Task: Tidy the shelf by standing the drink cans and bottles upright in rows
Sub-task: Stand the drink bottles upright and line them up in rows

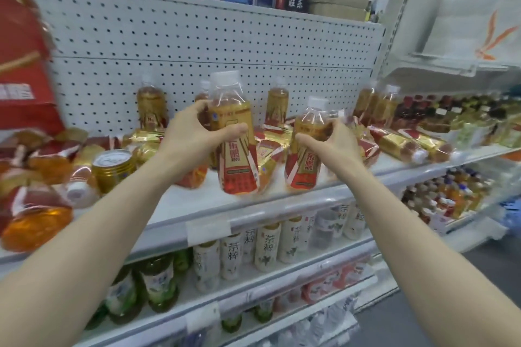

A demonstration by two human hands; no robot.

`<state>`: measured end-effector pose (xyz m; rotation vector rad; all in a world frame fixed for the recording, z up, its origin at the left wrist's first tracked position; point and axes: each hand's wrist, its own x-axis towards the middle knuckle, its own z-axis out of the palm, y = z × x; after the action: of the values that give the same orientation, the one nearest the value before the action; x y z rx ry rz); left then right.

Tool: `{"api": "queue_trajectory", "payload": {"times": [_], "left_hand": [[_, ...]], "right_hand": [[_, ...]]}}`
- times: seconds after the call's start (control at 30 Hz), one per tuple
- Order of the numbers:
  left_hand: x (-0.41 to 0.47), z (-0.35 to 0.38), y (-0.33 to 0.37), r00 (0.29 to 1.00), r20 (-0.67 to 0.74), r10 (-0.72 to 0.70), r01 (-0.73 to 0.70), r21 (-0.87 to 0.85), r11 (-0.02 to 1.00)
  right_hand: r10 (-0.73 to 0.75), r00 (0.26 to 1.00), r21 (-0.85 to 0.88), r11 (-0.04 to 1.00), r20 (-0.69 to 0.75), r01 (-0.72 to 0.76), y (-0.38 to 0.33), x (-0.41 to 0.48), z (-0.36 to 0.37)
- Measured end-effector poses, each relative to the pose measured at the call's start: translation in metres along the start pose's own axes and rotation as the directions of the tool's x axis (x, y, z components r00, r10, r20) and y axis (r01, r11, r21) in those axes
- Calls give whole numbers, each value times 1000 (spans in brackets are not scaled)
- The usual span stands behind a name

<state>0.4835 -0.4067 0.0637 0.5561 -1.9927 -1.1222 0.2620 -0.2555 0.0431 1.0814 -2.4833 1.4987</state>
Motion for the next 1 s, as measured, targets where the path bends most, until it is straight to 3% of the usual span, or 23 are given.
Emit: {"api": "queue_trajectory", "payload": {"times": [0.23,0.7,0.8,0.87,1.0], "left_hand": [[-5,-8,-6,991,-121,-49,58,67,996],[-13,6,-16,930,-345,-130,185,130,974],[-14,10,-12,926,-359,-118,177,137,975],[-15,12,-10,921,-373,-110,179,155,972],[-21,15,-4,916,-391,-90,182,205,962]], "right_hand": [[-57,991,-21,998,119,60,6,35,24],[-96,975,73,994,202,83,37,71,21],[-152,967,-3,988,206,156,35,74,16],[-232,967,-83,967,109,241,27,78,11],[-517,854,-87,854,-48,512,-11,74,6]]}}
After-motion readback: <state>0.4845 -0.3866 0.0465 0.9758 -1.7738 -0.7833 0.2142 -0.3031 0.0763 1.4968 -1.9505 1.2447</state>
